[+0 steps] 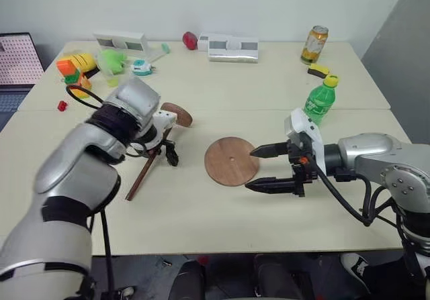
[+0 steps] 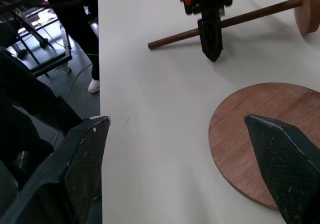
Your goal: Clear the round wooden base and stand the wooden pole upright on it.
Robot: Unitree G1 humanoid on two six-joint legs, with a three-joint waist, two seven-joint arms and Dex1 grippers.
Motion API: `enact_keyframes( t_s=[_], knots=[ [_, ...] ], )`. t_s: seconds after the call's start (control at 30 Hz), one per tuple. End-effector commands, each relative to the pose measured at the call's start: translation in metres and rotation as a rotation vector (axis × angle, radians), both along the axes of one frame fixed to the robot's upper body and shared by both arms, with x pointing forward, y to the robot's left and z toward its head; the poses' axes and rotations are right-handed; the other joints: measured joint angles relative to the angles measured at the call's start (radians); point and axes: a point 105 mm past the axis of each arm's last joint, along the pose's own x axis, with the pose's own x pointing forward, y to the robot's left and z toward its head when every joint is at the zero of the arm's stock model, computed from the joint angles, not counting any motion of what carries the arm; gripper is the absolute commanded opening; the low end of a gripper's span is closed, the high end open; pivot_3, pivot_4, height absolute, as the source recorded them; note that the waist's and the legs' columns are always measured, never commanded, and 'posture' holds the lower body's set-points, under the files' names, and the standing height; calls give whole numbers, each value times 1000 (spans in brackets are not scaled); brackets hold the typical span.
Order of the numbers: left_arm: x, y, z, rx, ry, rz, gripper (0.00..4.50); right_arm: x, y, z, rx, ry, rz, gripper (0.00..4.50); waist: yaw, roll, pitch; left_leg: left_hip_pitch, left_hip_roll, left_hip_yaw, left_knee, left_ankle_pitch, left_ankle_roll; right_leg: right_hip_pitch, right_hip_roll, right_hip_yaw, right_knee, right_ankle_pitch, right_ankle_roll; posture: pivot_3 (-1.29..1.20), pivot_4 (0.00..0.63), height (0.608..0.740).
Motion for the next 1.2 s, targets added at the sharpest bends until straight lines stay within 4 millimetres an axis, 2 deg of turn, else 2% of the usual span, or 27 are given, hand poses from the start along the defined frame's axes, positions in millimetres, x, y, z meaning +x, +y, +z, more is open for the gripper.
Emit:
enact_keyframes(
  t_s=[0.03,0.2,0.5,0.57,0.63,0.73,0.8,0.9,0.93,0.97,1.07,1.1,1.2],
  knots=[
    [5,6,5,40,-36,1,3141,-5,4,7,17,-35,16,4500,0,0,0,0,0,0,0,0,0,0,0,0,0,0,0,0,150,740],
    [8,7,9,37,-53,4,1931,-7,6,6,25,-32,10,4500,2,0,0,-1,0,-1,0,0,0,0,0,-1,0,0,0,0,150,740],
    [7,13,15,24,-69,24,239,-6,7,7,44,-37,7,4500,2,0,0,-1,0,-1,1,0,0,0,0,-1,0,0,0,0,150,740],
    [5,16,17,0,-67,50,243,-5,7,5,47,-35,1,4500,1,0,0,-1,0,-1,1,0,0,0,0,-1,0,0,0,0,150,740],
    [13,13,25,-33,-147,29,243,-6,7,3,48,-34,2,4500,1,0,0,-1,0,-1,1,0,0,0,0,-1,0,0,0,0,150,740],
    [40,5,57,-124,-425,23,243,-9,6,2,46,-37,1,4500,3,0,0,-1,1,-1,2,0,0,0,-1,-1,0,0,0,0,150,740],
    [48,-3,75,-241,-541,50,243,-10,4,2,50,-42,-1,4500,5,0,0,-2,1,-2,5,0,0,0,-1,-1,1,0,0,0,150,740],
    [65,-9,115,-361,-868,46,243,-11,4,3,63,-51,-12,4500,9,0,0,-3,1,-2,6,0,0,0,-4,-2,2,0,0,0,150,740],
    [67,-16,128,-393,-978,-17,243,-11,4,3,68,-51,-15,4500,10,0,0,-3,0,-1,7,0,0,0,-4,-2,1,0,0,0,150,740],
    [67,-21,135,-414,-1043,-65,243,-12,4,2,71,-50,-18,4500,11,-1,0,-3,1,-1,7,0,0,0,-6,-2,1,0,0,0,150,740],
    [52,-60,156,-707,-1155,-260,243,-13,5,0,77,-61,-29,4500,13,-1,0,-3,0,0,7,0,-1,1,-7,-1,1,0,1,0,150,740],
    [44,-70,158,-795,-1151,-328,243,-13,5,-1,78,-64,-33,4500,14,-1,0,-3,0,0,7,0,-1,0,-7,-1,0,0,1,0,150,740],
    [22,-96,154,-904,-1163,-562,243,-13,6,-3,83,-69,-42,4500,13,-1,0,-3,-1,0,7,0,-1,1,-7,-2,1,0,1,0,150,740]
  ],
)
